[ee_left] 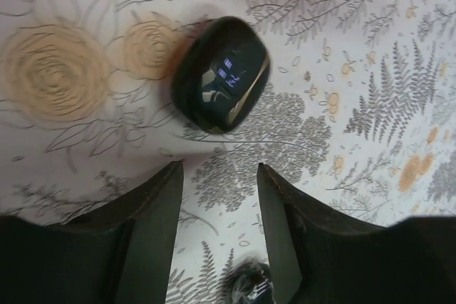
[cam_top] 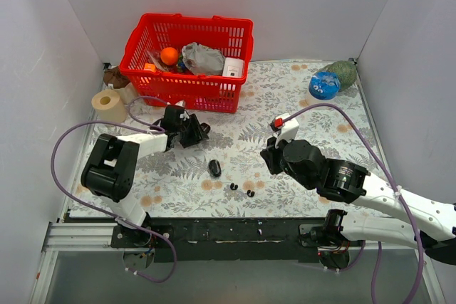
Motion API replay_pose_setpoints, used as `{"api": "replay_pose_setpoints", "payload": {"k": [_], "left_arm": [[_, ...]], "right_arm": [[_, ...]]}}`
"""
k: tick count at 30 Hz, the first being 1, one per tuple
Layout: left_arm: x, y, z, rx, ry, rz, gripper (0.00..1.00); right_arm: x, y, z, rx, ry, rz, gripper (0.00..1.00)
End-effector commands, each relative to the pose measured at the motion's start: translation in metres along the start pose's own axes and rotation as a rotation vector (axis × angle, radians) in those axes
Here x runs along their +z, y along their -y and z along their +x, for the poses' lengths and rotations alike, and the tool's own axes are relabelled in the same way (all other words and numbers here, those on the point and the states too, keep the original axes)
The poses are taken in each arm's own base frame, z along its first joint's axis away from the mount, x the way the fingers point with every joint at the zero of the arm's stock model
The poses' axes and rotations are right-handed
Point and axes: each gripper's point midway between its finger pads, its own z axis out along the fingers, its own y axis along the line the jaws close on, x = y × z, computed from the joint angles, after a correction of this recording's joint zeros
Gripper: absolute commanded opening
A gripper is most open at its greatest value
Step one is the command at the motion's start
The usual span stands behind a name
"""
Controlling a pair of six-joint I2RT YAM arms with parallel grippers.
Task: Insert the wireless bluetooth earbuds into the charging case
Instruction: Place the charging case at the center of the board.
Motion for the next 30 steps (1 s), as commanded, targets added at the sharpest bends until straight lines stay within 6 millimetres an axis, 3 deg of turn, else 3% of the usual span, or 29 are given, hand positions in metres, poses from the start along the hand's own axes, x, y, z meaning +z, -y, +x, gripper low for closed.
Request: {"api": "replay_pose_setpoints", "payload": {"k": [1,3,4,5,6,9,10,11,13,16,22,26,30], "left_arm": [[-0.032,-0.017,-0.020,0.027,0.073,-0.117,0.47],[-0.059,-0.018,-0.030,0.020,0.153,-0.154,0.52],[-0.067,-0.017,-0.032,0.010,0.179,-0.155,0.71],[-0.075,-0.017,-0.037,-0.009,0.223,-0.160,0.98],[-0.088,-0.013,-0.032,-0.019,0.251,-0.114,0.98],[-0.102,0.006,-0.025,-0.092,0.287,0.038,0.98],[-0.100,0.000,-0.006,-0.133,0.234,0.054,0.98],[-0.103,0.011,-0.005,-0.123,0.236,0.124,0.98],[-0.108,0.015,0.019,-0.170,0.178,0.198,0.98],[-0.116,0.028,0.034,-0.190,0.119,0.262,0.98],[-0.123,0.027,0.066,-0.033,0.066,0.192,0.98],[-0.125,0.022,0.074,-0.023,0.081,0.163,0.98],[-0.126,0.012,0.082,-0.048,0.099,0.139,0.98]], "right_arm": [[-0.002,-0.003,-0.010,0.033,0.042,-0.013,0.14],[-0.001,-0.001,-0.006,0.034,0.041,-0.011,0.15],[-0.001,-0.001,-0.004,0.036,0.045,-0.012,0.15],[0.001,-0.001,-0.003,0.040,0.052,-0.012,0.16],[0.003,-0.001,-0.001,0.042,0.053,-0.014,0.15],[0.007,-0.004,0.003,0.041,0.049,-0.028,0.15],[0.009,-0.006,0.005,0.038,0.042,-0.030,0.16],[0.010,-0.007,0.007,0.035,0.034,-0.033,0.15],[0.013,-0.009,0.011,0.027,0.015,-0.036,0.15],[0.017,-0.011,0.020,0.015,-0.008,-0.048,0.16],[0.033,-0.019,0.043,-0.022,-0.050,-0.085,0.14],[0.051,-0.022,0.066,-0.054,-0.098,-0.081,0.01],[0.075,-0.042,0.088,-0.099,-0.175,-0.146,0.01]]}}
